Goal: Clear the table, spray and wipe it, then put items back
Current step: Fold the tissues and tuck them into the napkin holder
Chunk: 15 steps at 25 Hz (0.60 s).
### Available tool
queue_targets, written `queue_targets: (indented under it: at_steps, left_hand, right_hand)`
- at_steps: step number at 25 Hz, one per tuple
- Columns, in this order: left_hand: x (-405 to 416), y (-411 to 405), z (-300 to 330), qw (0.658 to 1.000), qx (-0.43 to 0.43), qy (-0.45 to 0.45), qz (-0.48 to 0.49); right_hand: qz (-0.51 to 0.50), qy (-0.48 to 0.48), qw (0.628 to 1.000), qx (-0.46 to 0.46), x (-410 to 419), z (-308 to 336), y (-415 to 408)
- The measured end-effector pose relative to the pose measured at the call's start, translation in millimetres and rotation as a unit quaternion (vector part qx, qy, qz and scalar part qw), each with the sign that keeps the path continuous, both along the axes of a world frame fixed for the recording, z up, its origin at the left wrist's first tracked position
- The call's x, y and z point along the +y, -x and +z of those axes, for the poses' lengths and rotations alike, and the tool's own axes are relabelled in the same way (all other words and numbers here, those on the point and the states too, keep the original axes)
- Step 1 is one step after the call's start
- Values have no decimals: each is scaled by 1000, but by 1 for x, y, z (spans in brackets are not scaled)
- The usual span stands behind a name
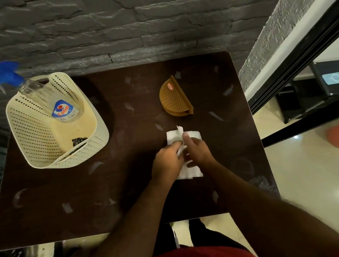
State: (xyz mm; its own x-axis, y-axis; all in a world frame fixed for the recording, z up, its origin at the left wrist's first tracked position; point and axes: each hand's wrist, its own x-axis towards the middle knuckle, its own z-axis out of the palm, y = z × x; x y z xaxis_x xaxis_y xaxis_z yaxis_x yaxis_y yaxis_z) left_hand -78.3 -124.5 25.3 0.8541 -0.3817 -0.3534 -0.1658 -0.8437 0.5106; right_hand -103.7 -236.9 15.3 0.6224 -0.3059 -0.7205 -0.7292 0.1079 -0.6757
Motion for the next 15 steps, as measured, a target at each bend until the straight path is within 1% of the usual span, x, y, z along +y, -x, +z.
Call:
queue_targets:
  at_steps: [1, 3, 5, 6, 8, 10, 12, 14, 15]
  left_hand:
    - [-11, 4, 2, 1000, 11, -15, -14]
    - [-25, 10, 0, 998, 52, -12, -40]
    - [-24, 16, -4, 993, 98, 39, -57]
    - [-20, 18, -6, 990, 111, 74, -51]
    - [-10, 16, -11, 988, 108, 111, -9]
    - [0, 9, -17, 992, 80, 100, 21]
    - [6, 1, -22, 996, 60, 71, 8]
    - [6, -4, -25, 998, 51, 43, -13]
    - [5, -6, -26, 998, 42, 37, -14]
  right_hand:
    - [1, -21, 1000, 1, -6, 1, 3]
    - [7, 16, 1000, -5, -19, -3, 6]
    - [4, 71, 997, 7, -30, -15, 8]
    - [11, 91, 996, 22, -34, -19, 8]
    - [69, 165, 983, 46, -41, -25, 10]
    - [113, 226, 965, 69, -44, -27, 14]
    - [128, 278, 948, 86, -42, -23, 18]
    - [140, 347, 925, 66, -39, -19, 19]
    - [152, 375, 914, 36, -37, -18, 19]
